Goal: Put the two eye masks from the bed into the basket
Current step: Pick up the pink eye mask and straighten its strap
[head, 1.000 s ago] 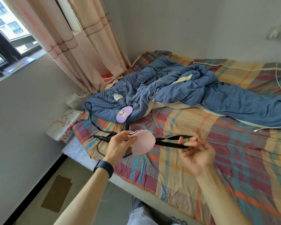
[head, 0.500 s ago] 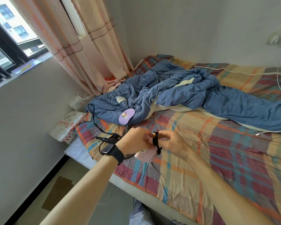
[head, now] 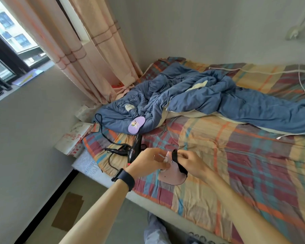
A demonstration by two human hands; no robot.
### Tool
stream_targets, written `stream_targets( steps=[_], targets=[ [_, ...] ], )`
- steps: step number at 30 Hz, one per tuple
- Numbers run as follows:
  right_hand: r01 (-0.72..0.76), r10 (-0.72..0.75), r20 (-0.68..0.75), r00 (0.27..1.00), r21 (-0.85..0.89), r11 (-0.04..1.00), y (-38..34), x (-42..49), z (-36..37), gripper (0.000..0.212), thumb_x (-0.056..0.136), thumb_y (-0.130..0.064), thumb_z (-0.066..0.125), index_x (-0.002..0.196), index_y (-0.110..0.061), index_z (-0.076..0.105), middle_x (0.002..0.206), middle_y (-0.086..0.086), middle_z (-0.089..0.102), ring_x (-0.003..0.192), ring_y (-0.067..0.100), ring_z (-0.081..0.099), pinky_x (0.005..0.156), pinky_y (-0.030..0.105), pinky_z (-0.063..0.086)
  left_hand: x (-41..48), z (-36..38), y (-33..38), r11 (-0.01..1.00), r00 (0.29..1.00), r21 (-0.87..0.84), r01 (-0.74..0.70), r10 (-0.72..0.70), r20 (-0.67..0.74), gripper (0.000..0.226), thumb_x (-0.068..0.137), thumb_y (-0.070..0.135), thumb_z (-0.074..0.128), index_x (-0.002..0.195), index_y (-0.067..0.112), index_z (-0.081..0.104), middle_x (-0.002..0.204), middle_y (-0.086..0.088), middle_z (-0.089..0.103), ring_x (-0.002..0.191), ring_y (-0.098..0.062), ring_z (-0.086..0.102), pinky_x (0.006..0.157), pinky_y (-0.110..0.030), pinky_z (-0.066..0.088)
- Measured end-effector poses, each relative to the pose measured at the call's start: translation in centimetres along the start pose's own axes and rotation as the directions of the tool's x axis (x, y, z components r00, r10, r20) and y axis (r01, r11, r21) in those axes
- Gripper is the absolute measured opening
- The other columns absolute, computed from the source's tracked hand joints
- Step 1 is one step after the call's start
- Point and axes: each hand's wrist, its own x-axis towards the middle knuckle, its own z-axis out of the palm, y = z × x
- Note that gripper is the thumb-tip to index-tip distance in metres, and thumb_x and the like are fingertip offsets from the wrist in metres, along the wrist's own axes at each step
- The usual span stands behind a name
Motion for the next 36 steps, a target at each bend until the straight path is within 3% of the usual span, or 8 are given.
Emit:
stream_targets(
  steps=[3,6,8,11,15,22,29,36],
  targets=[
    [-0.060,0.066,0.168,0.984,-0.038,0.997,0.4,-1.0,-0.5,0.028,0.071,-0.053,0.065,0.064,-0.027,0.063,0.062,0.002,0.053,0.059,0.019,0.050,0.058,0.031,0.040,-0.2,0.6,1.2,0.984,0.995,0.150,-0.092,0.084,0.055,0.020,0.082,0.030,0.069,0.100,0.038,0.075,0.086,0.005,0.074,0.079,-0.012,0.065,0.072,-0.022,0.053],
    [0.022,-0.027,0.054,0.998,0.089,0.996,1.1,-1.3,-1.3,0.036,0.072,-0.033,0.069,0.090,-0.002,0.066,0.075,0.007,0.060,0.069,0.016,0.056,0.064,0.030,0.044,-0.1,1.1,2.3,0.961,0.986,0.234,-0.145,0.122,0.111,0.024,0.088,0.039,0.064,0.111,0.039,0.072,0.087,0.007,0.071,0.073,-0.006,0.057,0.060,-0.006,0.042],
    [0.030,-0.033,0.052,0.998,0.068,0.997,1.3,-1.6,-1.6,0.025,0.070,-0.018,0.064,0.078,0.006,0.061,0.069,0.009,0.057,0.061,0.013,0.054,0.059,0.026,0.042,0.3,1.4,2.8,0.940,0.979,0.284,-0.187,0.154,0.135,0.027,0.089,0.035,0.066,0.115,0.035,0.072,0.096,0.005,0.073,0.078,-0.006,0.057,0.063,-0.008,0.041],
    [-0.049,0.043,0.161,0.986,0.035,0.998,2.0,-2.4,-1.9,0.012,0.067,-0.012,0.061,0.058,-0.014,0.052,0.060,0.000,0.050,0.058,0.014,0.049,0.061,0.025,0.039,0.8,2.1,3.2,0.904,0.967,0.346,-0.252,0.225,0.116,0.024,0.086,0.025,0.069,0.109,0.025,0.074,0.099,0.002,0.075,0.080,-0.008,0.063,0.072,-0.019,0.049],
    [-0.090,0.086,0.098,0.991,0.038,0.995,2.7,-3.3,-2.4,0.021,0.064,-0.014,0.066,0.080,-0.001,0.066,0.073,0.004,0.060,0.069,0.014,0.056,0.064,0.025,0.043,1.7,3.1,3.0,0.972,0.976,0.098,-0.213,0.216,-0.022,0.025,0.078,0.025,0.078,0.096,0.023,0.060,0.073,0.011,0.068,0.053,0.008,0.053,0.053,-0.009,0.039],
    [-0.013,0.047,-0.145,0.988,0.228,0.974,4.0,-5.4,-2.4,0.027,0.089,-0.032,0.069,0.071,-0.013,0.063,0.061,-0.001,0.061,0.062,0.016,0.057,0.067,0.034,0.045,1.9,3.0,1.7,0.841,0.984,-0.531,-0.103,0.008,-0.179,0.017,0.084,0.021,0.073,0.100,0.026,0.078,0.089,-0.009,0.072,0.085,-0.024,0.065,0.085,-0.045,0.054],
    [0.141,0.144,-0.494,0.857,0.494,0.858,4.1,-5.8,0.2,0.030,0.088,-0.026,0.072,0.080,0.002,0.063,0.076,0.001,0.067,0.080,0.018,0.065,0.083,0.039,0.053,0.9,4.2,1.7,0.794,0.983,-0.605,-0.062,-0.057,-0.176,0.018,0.087,0.017,0.071,0.104,0.023,0.075,0.102,-0.009,0.076,0.093,-0.023,0.070,0.085,-0.041,0.058],
    [0.162,0.173,-0.682,0.711,0.399,0.903,3.8,-7.3,1.5,0.024,0.082,-0.027,0.079,0.087,-0.007,0.067,0.078,0.006,0.077,0.071,0.020,0.076,0.074,0.041,0.062,-0.2,4.8,1.6,0.796,0.983,-0.606,0.012,-0.122,-0.140,0.016,0.082,0.027,0.075,0.097,0.023,0.074,0.096,-0.004,0.074,0.085,-0.021,0.066,0.076,-0.042,0.054]
  ],
)
